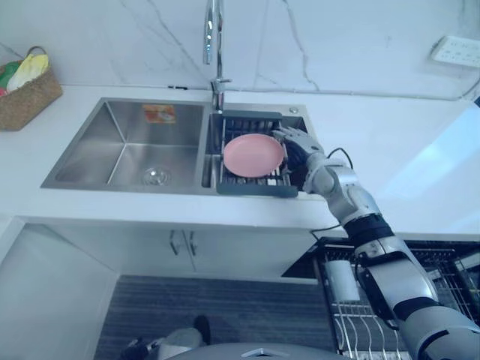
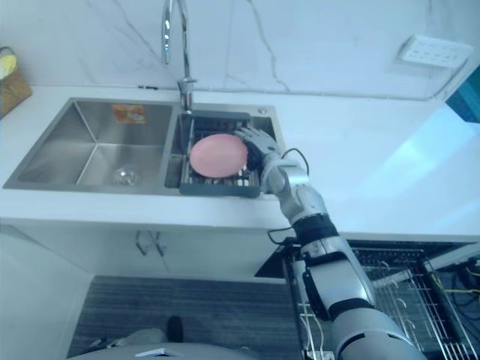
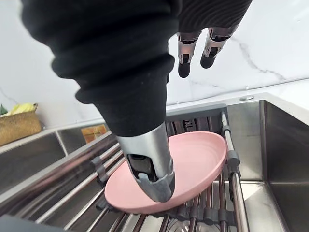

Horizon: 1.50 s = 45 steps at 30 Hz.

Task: Walk over to the sink, pick up the cup, carry it to the dishwasher, place the cup inside the dishwasher, then close the dishwasher door

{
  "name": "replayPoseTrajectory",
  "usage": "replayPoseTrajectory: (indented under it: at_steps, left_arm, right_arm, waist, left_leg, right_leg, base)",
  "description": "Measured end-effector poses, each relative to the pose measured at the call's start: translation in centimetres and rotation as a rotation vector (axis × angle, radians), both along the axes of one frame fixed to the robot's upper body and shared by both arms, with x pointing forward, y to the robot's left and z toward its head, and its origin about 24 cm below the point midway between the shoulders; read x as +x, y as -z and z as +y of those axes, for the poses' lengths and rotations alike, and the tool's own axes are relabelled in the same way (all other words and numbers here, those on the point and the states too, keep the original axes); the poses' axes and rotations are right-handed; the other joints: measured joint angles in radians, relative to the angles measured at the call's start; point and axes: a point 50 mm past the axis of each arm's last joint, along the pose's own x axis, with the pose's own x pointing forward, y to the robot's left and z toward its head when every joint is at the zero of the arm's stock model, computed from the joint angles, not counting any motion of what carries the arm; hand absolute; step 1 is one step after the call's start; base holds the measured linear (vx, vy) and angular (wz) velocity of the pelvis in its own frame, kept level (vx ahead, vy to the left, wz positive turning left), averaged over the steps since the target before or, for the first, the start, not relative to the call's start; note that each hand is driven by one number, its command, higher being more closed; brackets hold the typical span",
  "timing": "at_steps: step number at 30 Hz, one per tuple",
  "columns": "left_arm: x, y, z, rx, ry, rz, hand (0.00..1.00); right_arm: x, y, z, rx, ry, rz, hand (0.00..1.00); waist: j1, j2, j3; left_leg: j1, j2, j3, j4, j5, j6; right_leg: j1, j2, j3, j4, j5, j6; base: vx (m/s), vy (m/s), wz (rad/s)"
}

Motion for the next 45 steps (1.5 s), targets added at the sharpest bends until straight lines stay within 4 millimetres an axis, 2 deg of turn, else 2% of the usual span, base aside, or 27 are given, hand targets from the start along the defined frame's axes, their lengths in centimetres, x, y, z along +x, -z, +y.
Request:
replayPoseTrajectory:
  at_steps: [2, 10, 14, 23, 28, 39, 44, 45]
  left_arm:
    - [-0.1, 0.0, 0.0, -0.001, -0.001, 0.0, 0.0]
    - [-1.0, 0.0, 0.1, 0.004, -0.006, 0.009, 0.0]
    - [-1.0, 0.0, 0.1, 0.012, 0.008, 0.006, 0.0]
    - [-1.0, 0.0, 0.2, 0.019, 0.008, -0.002, 0.0]
    - [-1.2, 0.0, 0.2, 0.034, 0.002, 0.001, 0.0]
    - [-1.1, -0.1, 0.2, 0.041, 0.005, -0.019, 0.0]
    - [-1.2, -0.1, 0.2, 0.039, 0.007, -0.017, 0.0]
    - [-1.3, -0.1, 0.2, 0.038, 0.005, -0.015, 0.0]
  right_arm:
    - [0.3, 0.7, -0.1, -0.056, 0.01, 0.028, 0.0]
    - [0.6, 1.0, -0.1, -0.143, 0.019, 0.026, 0.0]
    - [0.7, 2.0, -0.2, -0.198, 0.022, 0.062, 0.0]
    - [0.9, 2.9, -0.8, -0.205, 0.048, 0.103, 0.0]
    - [0.9, 3.2, -1.0, -0.207, 0.057, 0.116, 0.0]
    - [0.9, 4.0, -2.1, -0.274, 0.119, 0.034, 0.0]
    - [0.9, 3.9, -1.9, -0.321, 0.104, -0.001, 0.0]
    - [0.9, 3.9, -1.9, -0.327, 0.103, -0.007, 1.0]
  waist:
    - [0.006, 0.0, 0.0]
    - [0.01, 0.006, 0.009]
    - [0.012, 0.007, 0.018]
    - [0.032, 0.006, 0.026]
    - [0.03, 0.005, 0.031]
    - [0.053, 0.01, 0.046]
    - [0.056, 0.009, 0.05]
    - [0.057, 0.009, 0.05]
  left_leg:
    - [0.0, 0.0, -0.002, 0.0, 0.0, 0.0]
    - [0.0, -0.001, -0.004, 0.0, -0.004, -0.007]
    - [0.0, 0.0, -0.004, 0.0, -0.005, -0.007]
    - [-0.003, -0.002, -0.007, -0.001, -0.003, -0.005]
    - [-0.003, -0.007, -0.027, -0.001, -0.003, -0.005]
    - [-0.006, -0.009, -0.038, -0.001, -0.003, -0.005]
    - [-0.021, -0.011, -0.059, -0.001, 0.001, -0.004]
    - [-0.02, -0.011, -0.06, -0.001, 0.001, -0.004]
  right_leg:
    - [0.001, 0.0, 0.0, 0.0, -0.001, -0.001]
    - [0.002, 0.0, 0.0, -0.001, -0.003, -0.003]
    - [0.002, 0.0, 0.0, -0.001, -0.003, -0.003]
    - [0.002, 0.0, -0.005, -0.002, -0.009, -0.001]
    - [0.015, -0.002, -0.027, -0.001, -0.014, 0.001]
    - [0.014, -0.002, -0.034, 0.001, -0.022, 0.0]
    - [0.013, -0.001, -0.055, 0.002, -0.026, -0.001]
    - [0.014, 0.0, -0.055, 0.003, -0.027, -0.002]
  base:
    - [0.01, -0.002, 0.05]
    - [0.0, 0.0, 0.0]
    - [0.0, 0.0, 0.0]
    - [0.0, -0.001, 0.0]
    - [0.02, -0.013, 0.1]
    - [0.0, -0.004, 0.03]
    - [0.01, -0.012, 0.13]
    - [0.02, -0.017, 0.04]
